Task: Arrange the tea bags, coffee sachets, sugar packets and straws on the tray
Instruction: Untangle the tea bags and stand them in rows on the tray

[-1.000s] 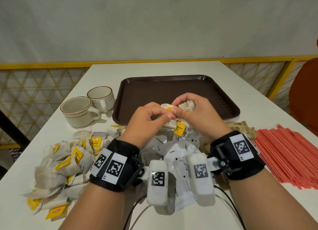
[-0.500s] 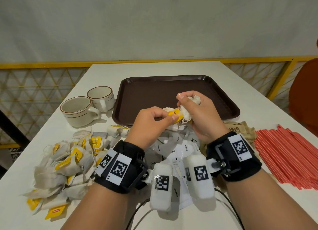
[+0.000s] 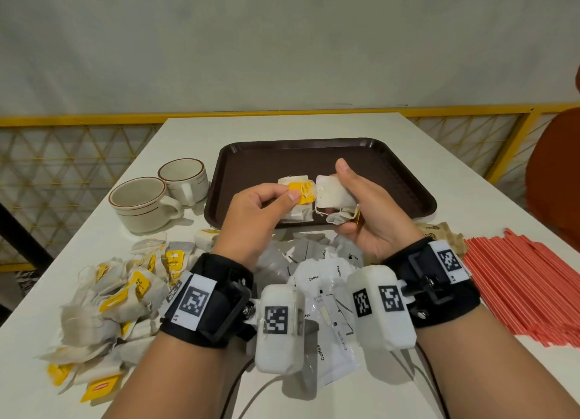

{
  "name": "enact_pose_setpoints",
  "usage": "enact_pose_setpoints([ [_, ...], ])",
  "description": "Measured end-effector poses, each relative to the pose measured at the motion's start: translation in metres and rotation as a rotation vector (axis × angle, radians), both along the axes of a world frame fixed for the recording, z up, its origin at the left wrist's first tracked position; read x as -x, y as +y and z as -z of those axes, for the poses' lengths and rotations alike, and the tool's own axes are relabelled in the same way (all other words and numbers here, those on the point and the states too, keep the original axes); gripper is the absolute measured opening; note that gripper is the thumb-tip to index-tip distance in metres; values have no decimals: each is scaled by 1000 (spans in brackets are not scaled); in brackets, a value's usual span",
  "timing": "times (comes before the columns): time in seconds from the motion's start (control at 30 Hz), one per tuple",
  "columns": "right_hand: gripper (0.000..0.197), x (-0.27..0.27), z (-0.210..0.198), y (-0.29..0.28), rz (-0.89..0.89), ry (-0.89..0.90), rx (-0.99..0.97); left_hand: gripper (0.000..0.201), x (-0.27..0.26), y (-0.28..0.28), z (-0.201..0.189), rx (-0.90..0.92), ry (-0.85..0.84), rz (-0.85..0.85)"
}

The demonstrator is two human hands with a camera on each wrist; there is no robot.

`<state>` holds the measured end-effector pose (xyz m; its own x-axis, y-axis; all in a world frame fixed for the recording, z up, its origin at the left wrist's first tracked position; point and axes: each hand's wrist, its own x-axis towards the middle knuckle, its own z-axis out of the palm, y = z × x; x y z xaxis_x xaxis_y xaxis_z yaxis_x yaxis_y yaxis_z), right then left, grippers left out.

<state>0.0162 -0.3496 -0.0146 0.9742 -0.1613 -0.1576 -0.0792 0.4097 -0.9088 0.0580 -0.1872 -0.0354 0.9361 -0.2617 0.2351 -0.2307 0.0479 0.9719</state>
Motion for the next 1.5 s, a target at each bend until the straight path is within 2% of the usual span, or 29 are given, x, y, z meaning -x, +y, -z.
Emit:
enact_pose_setpoints([
  [0.13,37,0,3,7,-98,6,58,4,3,-3,0,-26,-85,19],
  [0.23,32,0,6,12,-130,32,141,12,5,-5,1,-92,-167,-13],
  [0.43,20,-1,7,8,-157,50,134,22,6,-5,1,-178,-284,-80],
  [0.7,21,-3,11,3,-286,127,140,39,4,-2,2,-378,-603,-34],
  [0.87,32,-6,17,1,-340,167,148,30,3,-4,6,-456,-735,15],
  [1.03,23,-7,17,1,-289,181,101,6,1,-3,7,-402,-669,-6],
  [1.07,20,-7,16,1,-295,190,69,5,1,-2,7,-361,-606,-7],
  [1.17,41,-5,11,-4,-369,200,-48,10,1,1,2,-184,-397,-53],
  [1.27,38,-5,8,-9,-372,179,-98,14,-3,5,-1,-63,-280,-114],
  [1.37,29,-6,9,-12,-177,114,-11,12,-7,9,0,-36,-175,-146],
  [1.43,19,-3,8,-14,-6,8,135,8,-7,9,0,-72,-115,-133],
  [1.5,12,0,5,-13,63,-122,291,7,-6,8,1,-101,-100,-110],
])
